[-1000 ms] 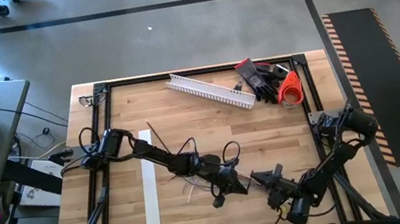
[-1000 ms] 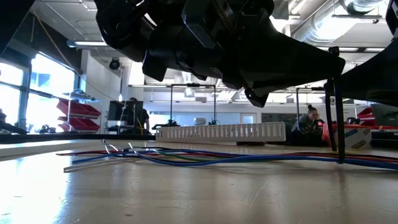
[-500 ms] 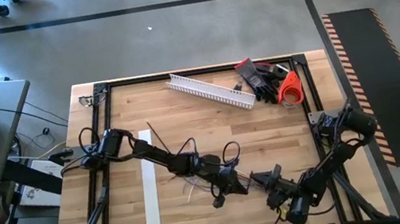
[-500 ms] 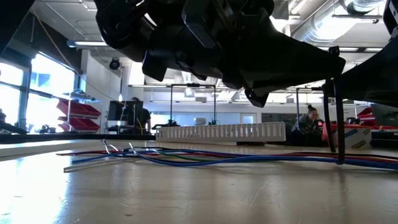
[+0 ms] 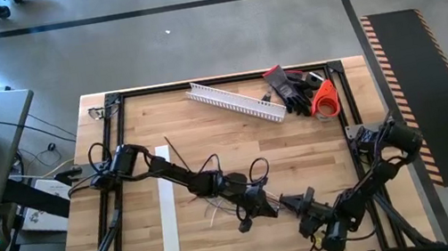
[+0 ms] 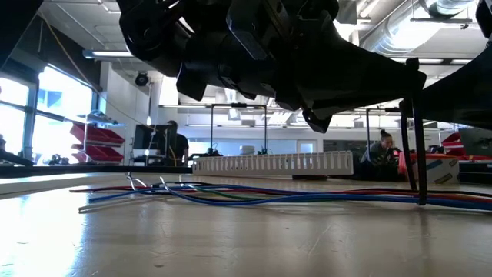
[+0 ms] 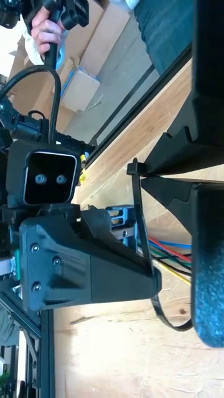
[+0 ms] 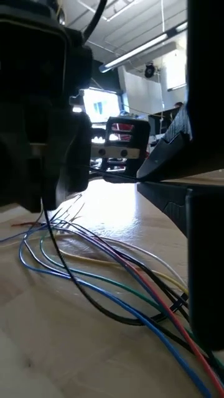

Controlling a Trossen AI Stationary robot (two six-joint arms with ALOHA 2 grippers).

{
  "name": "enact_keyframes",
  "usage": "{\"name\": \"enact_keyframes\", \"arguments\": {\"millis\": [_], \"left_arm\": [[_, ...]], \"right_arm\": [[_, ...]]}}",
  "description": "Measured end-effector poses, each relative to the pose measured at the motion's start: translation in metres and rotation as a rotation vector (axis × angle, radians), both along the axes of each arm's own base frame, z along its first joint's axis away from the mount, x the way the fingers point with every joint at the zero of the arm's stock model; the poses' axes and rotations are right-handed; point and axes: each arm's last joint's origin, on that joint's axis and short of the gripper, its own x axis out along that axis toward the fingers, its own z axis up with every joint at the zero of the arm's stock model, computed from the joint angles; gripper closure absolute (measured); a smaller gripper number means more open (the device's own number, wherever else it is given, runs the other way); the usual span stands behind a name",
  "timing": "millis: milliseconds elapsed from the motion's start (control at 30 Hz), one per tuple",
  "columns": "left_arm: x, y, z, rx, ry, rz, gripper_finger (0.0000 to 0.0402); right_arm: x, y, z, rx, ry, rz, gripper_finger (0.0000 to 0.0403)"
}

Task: Ziptie cables
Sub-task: Wrap the right zip tie on the cable

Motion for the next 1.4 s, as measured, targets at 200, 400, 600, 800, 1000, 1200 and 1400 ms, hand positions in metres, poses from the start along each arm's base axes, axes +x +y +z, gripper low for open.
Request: {"name": "enact_keyframes", "arguments": {"millis": [200, 400, 600, 800, 1000, 1200, 1400], "left_arm": [[0.000, 0.000, 0.000, -0.002, 0.001, -0.001, 0.0402], [0.000, 0.000, 0.000, -0.017, 0.010, -0.001, 0.0402], [0.000, 0.003, 0.000, -0.056, 0.035, -0.006, 0.0402], [0.000, 0.004, -0.002, -0.076, 0.077, -0.007, 0.0402], [-0.004, 0.006, -0.009, -0.083, 0.101, 0.018, 0.0402], [-0.004, 0.006, -0.007, -0.095, 0.074, 0.016, 0.0402], [-0.004, 0.008, -0.007, -0.099, 0.073, 0.013, 0.0401]], "right_arm": [[0.004, 0.003, 0.002, -0.031, 0.033, 0.038, 0.0403], [0.015, 0.011, 0.011, -0.124, 0.078, 0.103, 0.0403], [0.025, 0.017, 0.021, -0.264, 0.102, 0.083, 0.0403], [0.024, 0.017, 0.023, -0.302, 0.083, 0.041, 0.0403], [0.022, 0.020, 0.024, -0.288, 0.080, 0.065, 0.0403], [0.023, 0.019, 0.024, -0.279, 0.097, 0.089, 0.0403], [0.030, 0.027, 0.031, -0.239, 0.100, 0.131, 0.0403]]}}
